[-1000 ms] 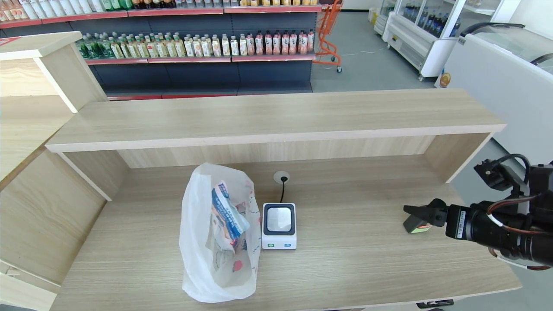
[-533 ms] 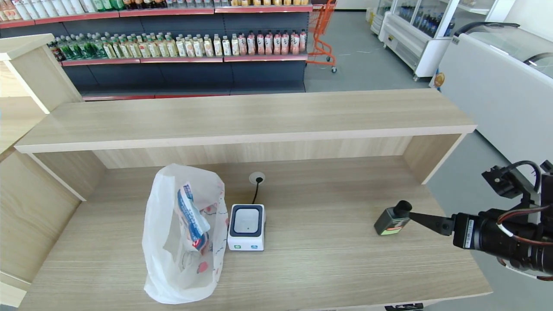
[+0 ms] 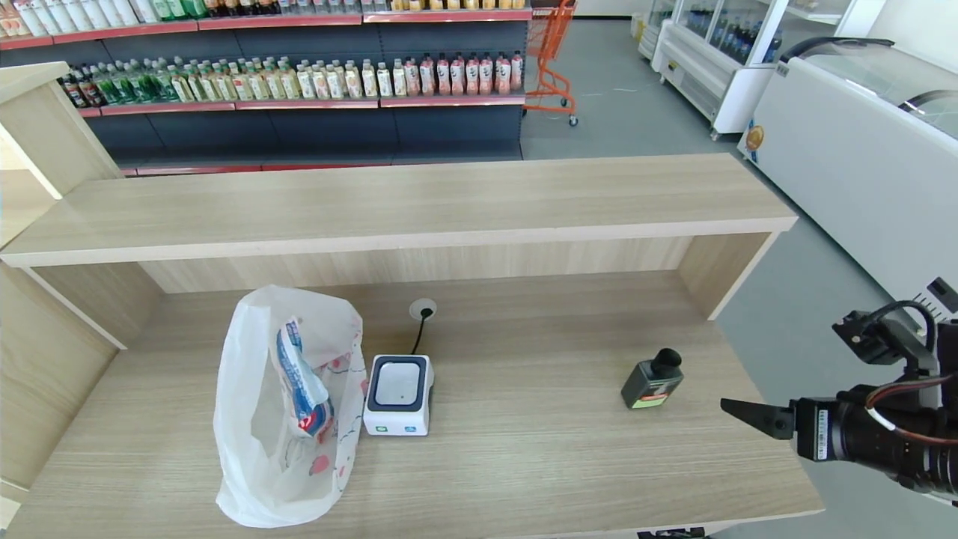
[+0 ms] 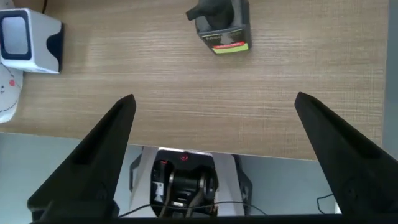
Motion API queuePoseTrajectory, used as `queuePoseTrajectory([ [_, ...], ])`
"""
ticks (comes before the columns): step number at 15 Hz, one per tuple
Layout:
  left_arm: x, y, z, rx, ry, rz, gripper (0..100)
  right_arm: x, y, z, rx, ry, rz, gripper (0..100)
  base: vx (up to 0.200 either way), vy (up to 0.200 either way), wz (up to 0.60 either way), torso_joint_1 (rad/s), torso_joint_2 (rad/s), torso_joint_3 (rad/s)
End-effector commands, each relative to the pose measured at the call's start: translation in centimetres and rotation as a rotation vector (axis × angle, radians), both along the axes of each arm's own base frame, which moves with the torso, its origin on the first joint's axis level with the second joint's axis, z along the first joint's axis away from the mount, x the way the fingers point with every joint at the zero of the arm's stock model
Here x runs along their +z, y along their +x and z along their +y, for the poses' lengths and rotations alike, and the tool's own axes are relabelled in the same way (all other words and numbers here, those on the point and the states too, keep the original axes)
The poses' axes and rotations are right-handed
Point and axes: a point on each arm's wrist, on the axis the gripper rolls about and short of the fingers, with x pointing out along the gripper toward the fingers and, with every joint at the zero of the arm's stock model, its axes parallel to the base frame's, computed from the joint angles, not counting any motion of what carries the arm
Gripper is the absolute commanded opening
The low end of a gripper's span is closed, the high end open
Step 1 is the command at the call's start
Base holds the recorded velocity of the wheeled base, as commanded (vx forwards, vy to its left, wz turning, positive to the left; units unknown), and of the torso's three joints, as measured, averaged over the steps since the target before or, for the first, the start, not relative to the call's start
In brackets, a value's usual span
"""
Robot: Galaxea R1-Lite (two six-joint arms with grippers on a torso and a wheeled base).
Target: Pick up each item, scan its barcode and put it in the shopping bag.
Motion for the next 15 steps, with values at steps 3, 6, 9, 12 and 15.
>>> queuePoseTrajectory([
  [3, 0.0, 0.0, 0.0, 0.000, 0.000, 0.000, 100, -2.4, 1.2, -2.7, -0.101, -0.299, 0.121, 100, 0.000, 0.000, 0.00, 0.000, 0.00, 0.000],
  [6, 0.0, 0.0, 0.0, 0.000, 0.000, 0.000, 100, -2.9, 4.2, -3.1, -0.139, -0.449, 0.152, 100, 0.000, 0.000, 0.00, 0.000, 0.00, 0.000],
  [9, 0.0, 0.0, 0.0, 0.000, 0.000, 0.000, 100, -3.4, 6.2, -2.0, -0.063, -0.488, 0.156, 100, 0.000, 0.000, 0.00, 0.000, 0.00, 0.000],
  [12, 0.0, 0.0, 0.0, 0.000, 0.000, 0.000, 100, -3.9, 8.9, -1.2, 0.007, -0.533, 0.141, 100, 0.000, 0.000, 0.00, 0.000, 0.00, 0.000],
  [15, 0.0, 0.0, 0.0, 0.000, 0.000, 0.000, 100, -5.2, 10.7, -0.3, 0.159, -0.585, 0.140, 100, 0.000, 0.000, 0.00, 0.000, 0.00, 0.000],
])
